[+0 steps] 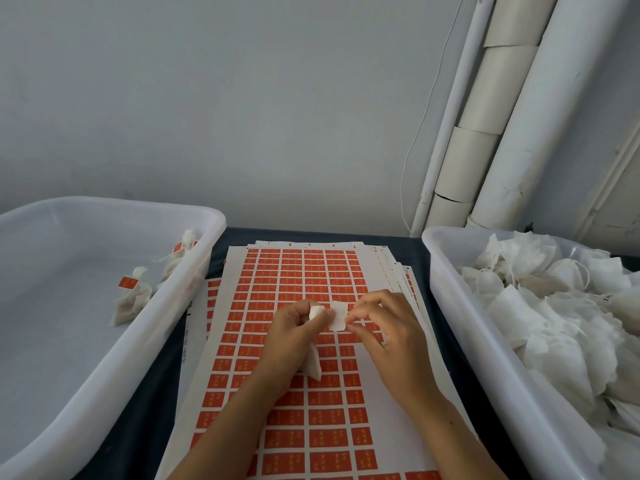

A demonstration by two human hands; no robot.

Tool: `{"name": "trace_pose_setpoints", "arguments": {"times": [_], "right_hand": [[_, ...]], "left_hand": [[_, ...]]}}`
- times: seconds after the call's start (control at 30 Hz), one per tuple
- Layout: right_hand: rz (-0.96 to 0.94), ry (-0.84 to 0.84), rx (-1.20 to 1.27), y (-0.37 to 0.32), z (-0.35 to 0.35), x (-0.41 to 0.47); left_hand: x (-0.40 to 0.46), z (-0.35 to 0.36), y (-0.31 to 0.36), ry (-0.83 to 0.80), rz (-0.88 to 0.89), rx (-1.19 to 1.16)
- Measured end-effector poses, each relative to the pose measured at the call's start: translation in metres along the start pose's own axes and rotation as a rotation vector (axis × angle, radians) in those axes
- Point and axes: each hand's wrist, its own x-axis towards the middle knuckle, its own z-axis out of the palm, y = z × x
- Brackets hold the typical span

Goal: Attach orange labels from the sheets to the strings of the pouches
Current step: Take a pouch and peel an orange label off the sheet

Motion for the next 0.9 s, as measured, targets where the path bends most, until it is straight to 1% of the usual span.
{"name": "trace_pose_setpoints", "arguments": {"times": [0.17, 0.27, 0.4, 0.6, 0.73, 0.9], "right_hand": [[0.029, -0.041, 0.029, 0.0025, 0.001, -0.0003], [0.002, -0.067, -0.003, 0.0028, 0.0017, -0.0009], [0.001, -0.058, 0.005, 0.0018, 0.0009, 0.0001], [0.102, -0.127, 0.111, 0.0014, 0.0018, -0.0026], [0.128, -0.118, 0.11, 0.0018, 0.0012, -0.0028], [0.15, -0.148, 0.071, -0.0009, -0.0001, -0.0022]], "left_hand": [[0.0011, -0.0006, -0.0003, -0.033, -0.011, -0.057], [0.0013, -0.0007, -0.001, -0.044, -0.017, -0.057], [0.0013, -0.0008, -0.002, -0.042, -0.017, -0.058], [0.0011, -0.0004, -0.0009, -0.031, -0.015, -0.06], [0.0009, -0.0005, -0.0002, -0.042, -0.011, -0.07], [0.0006, 0.0006, -0.0002, -0.028, 0.007, -0.062]]}}
